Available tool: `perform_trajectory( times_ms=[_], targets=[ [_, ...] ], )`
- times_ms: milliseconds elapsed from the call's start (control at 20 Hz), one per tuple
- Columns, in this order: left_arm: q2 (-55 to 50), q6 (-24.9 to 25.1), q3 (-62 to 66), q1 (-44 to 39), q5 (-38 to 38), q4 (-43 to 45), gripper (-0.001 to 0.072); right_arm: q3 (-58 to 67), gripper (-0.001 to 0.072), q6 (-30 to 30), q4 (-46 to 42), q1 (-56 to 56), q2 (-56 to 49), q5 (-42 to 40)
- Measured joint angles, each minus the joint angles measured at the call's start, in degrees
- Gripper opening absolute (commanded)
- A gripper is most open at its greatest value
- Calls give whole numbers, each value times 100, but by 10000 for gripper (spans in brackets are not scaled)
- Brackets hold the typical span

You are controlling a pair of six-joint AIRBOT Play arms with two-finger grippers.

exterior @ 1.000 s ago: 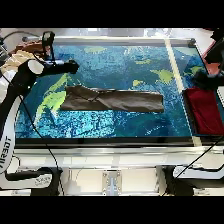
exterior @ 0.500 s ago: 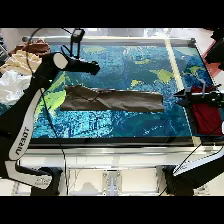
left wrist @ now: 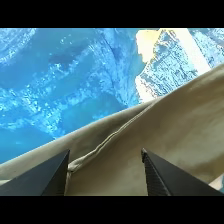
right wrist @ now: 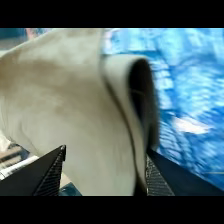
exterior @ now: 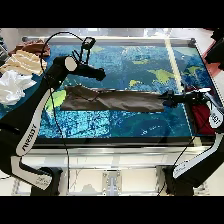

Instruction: Fold the shirts.

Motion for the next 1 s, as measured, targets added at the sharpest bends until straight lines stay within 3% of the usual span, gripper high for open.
perform_trajectory(
  times_ms=[150, 200, 250, 300, 350, 750, 1000],
  targets=[
    [-9, 0, -2, -2, -173, 4, 535, 0, 147, 4, -46, 278, -22, -48],
    [-11, 0, -2, -2, -243, 7, 489, 28, 10, -2, 101, 358, -17, 50],
    [-13, 0, -2, -2, -297, 4, 350, 81, 12, -9, 210, 422, -13, 142],
    [-13, 0, -17, -2, -352, 7, 91, 140, 12, -20, 249, 470, -2, 278],
    [-24, 2, -37, -2, -389, 7, 12, 225, 12, -15, 345, 509, 33, 398],
    [-984, 50, -273, -348, -487, -162, 13, 1419, 10, 654, 540, 1147, 741, 968],
    [-1552, 63, -291, -553, -313, -636, 13, 2787, 10, 1401, -52, 1985, 920, 1161]
  ],
)
